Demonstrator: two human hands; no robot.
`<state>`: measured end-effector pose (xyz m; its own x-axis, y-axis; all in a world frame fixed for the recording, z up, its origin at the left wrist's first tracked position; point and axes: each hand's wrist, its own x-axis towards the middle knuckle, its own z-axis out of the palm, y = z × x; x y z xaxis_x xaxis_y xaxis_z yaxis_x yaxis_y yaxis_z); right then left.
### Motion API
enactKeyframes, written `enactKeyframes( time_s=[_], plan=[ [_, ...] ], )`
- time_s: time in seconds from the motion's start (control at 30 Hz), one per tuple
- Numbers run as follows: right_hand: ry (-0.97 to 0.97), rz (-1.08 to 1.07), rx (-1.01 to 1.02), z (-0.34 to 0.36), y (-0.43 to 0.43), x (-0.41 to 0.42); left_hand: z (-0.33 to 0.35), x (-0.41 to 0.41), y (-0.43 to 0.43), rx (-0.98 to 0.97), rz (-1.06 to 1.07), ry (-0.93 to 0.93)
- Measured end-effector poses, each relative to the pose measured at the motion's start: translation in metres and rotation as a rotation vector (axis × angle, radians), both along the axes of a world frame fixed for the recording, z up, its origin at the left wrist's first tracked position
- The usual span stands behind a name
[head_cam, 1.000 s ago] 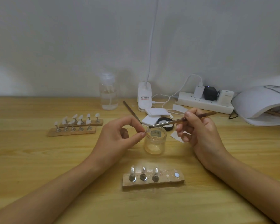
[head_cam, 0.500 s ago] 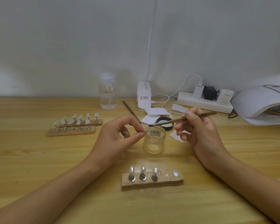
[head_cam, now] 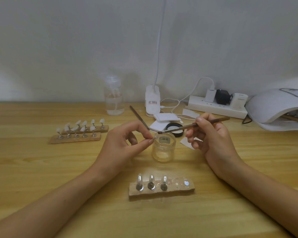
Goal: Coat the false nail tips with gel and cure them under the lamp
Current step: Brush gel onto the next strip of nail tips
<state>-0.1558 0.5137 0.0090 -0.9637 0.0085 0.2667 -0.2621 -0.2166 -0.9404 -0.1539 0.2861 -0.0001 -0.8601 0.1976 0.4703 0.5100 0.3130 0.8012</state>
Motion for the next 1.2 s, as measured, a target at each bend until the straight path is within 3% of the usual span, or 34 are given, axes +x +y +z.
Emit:
enactKeyframes(
  time_s=[1.2],
  plan=[
    [0.0,-0.003,0.039,-0.0013,-0.0003,-0.0003,-0.0004,-0.0003,0.0004,0.018,-0.005,-0.028]
  ],
)
